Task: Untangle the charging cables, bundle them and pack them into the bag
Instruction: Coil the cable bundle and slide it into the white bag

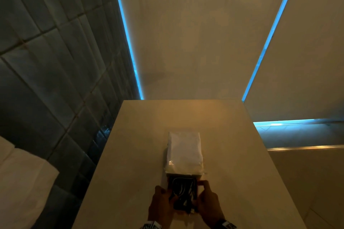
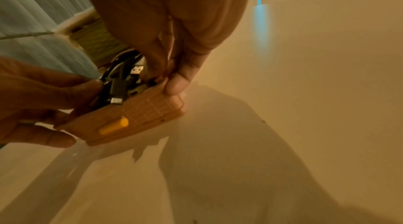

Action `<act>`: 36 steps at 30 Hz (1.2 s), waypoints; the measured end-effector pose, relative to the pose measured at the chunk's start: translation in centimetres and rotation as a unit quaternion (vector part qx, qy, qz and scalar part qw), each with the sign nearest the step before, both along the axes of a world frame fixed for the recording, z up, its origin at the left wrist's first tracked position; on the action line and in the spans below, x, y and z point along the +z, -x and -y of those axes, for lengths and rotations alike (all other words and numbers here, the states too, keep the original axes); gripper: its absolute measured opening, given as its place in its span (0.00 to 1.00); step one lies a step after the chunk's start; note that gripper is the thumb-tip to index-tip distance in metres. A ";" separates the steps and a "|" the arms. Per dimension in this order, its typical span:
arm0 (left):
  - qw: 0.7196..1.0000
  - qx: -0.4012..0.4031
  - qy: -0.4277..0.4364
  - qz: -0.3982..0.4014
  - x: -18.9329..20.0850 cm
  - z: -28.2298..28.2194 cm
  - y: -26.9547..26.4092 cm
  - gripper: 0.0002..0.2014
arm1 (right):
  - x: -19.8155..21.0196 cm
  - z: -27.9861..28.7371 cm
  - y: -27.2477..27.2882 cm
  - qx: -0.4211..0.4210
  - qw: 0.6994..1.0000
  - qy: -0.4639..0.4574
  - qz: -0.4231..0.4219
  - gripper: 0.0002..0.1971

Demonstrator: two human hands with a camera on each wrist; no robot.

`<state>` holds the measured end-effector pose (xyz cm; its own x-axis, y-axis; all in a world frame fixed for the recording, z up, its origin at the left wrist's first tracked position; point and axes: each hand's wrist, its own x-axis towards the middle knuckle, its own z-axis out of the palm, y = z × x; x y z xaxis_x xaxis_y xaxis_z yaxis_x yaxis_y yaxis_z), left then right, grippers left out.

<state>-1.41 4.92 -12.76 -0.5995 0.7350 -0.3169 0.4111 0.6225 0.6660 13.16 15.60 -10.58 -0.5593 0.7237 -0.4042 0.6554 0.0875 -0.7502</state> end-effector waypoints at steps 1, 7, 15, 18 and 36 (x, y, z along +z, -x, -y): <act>1.000 -0.001 0.012 0.000 0.3 -0.2 0.0 0.15 | -0.1 -0.1 0.0 0.002 1.000 -0.010 0.001 0.32; 0.999 -0.022 0.031 -0.036 0.4 0.1 0.2 0.16 | 0.1 0.3 -0.1 0.071 0.995 -0.055 0.047 0.42; 0.996 -0.008 -0.002 -0.086 1.5 0.1 -0.1 0.07 | -0.5 0.4 0.4 0.137 0.981 -0.112 0.074 0.33; 0.992 -0.053 0.021 -0.111 1.6 0.2 -0.7 0.11 | -0.9 0.4 0.4 0.104 0.986 -0.108 0.079 0.29; 0.983 -0.133 0.093 -0.091 2.1 0.0 -0.7 0.14 | -1.3 0.3 -1.6 0.050 0.998 -0.032 0.008 0.15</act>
<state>-0.68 4.90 -10.70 -0.4533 0.8129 -0.3657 0.6768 0.5809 0.4523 14.79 15.30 -11.93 -0.6239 0.6895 -0.3679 0.6526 0.2007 -0.7306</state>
